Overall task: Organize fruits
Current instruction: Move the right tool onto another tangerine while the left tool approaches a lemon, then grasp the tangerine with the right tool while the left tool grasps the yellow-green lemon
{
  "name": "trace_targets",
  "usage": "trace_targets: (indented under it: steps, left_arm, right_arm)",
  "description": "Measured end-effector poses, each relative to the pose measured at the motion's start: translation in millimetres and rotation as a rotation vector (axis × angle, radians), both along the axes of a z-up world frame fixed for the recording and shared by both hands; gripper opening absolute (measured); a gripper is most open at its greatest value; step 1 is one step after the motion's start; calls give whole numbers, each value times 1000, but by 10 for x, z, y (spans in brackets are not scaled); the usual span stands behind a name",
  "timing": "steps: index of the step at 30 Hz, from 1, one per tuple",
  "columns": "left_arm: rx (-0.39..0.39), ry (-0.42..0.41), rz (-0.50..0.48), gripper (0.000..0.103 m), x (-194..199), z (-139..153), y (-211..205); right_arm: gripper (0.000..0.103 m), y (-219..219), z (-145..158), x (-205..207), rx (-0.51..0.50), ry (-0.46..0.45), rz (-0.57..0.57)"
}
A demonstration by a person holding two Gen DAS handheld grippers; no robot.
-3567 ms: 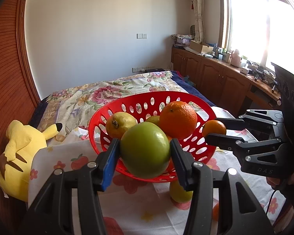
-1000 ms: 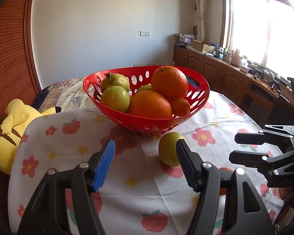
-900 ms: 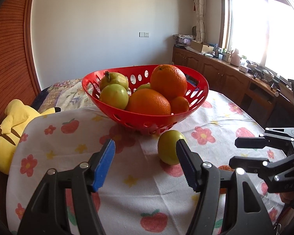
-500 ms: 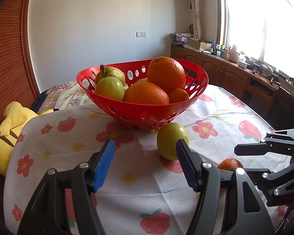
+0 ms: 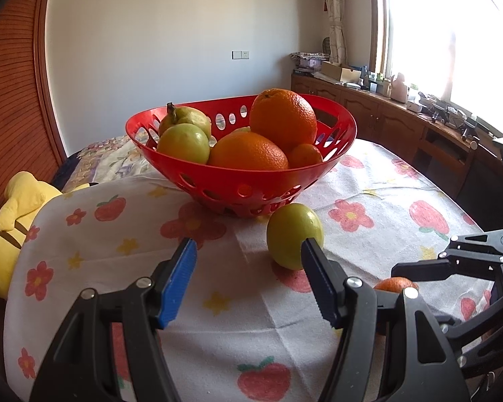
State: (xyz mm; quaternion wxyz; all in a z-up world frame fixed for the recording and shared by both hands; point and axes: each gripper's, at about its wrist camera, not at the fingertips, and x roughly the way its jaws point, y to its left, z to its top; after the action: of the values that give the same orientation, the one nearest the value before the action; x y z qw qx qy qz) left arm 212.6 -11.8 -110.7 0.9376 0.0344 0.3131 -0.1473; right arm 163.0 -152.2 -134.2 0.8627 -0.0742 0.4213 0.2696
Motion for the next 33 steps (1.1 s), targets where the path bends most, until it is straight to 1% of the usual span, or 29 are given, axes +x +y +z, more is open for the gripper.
trace_targets:
  steps: [1, 3, 7, 11, 13, 18, 20, 25, 28, 33]
  left_arm:
    - [-1, 0, 0, 65, 0, -1, -2]
    - [1, 1, 1, 65, 0, -4, -3]
    - [5, 0, 2, 65, 2, -7, -11]
    - [23, 4, -2, 65, 9, -20, -46]
    - [8, 12, -19, 65, 9, -20, -57]
    - [-46, 99, -53, 65, 96, -30, -74]
    - [-57, 119, -61, 65, 127, -15, -95]
    - [-31, 141, -72, 65, 204, 3, -198]
    - [-20, 163, -82, 65, 280, -7, -285]
    - [10, 176, -73, 64, 361, -25, -418]
  right_arm:
    - [51, 8, -8, 8, -1, 3, 6]
    - [47, 31, -21, 7, 6, 14, 25]
    - [46, 47, -13, -16, -3, -6, 28]
    - [45, -24, 22, 28, -32, -45, -1]
    - [45, -87, 38, 88, -26, -51, -21]
    - [45, -249, 61, 227, -34, -70, -56]
    - [45, -283, 61, 261, -46, -79, -60]
    - [45, -348, 32, 321, -78, -94, -68]
    - [45, -413, 18, 346, -67, -88, -70]
    - [46, -463, 25, 352, -35, -75, -68]
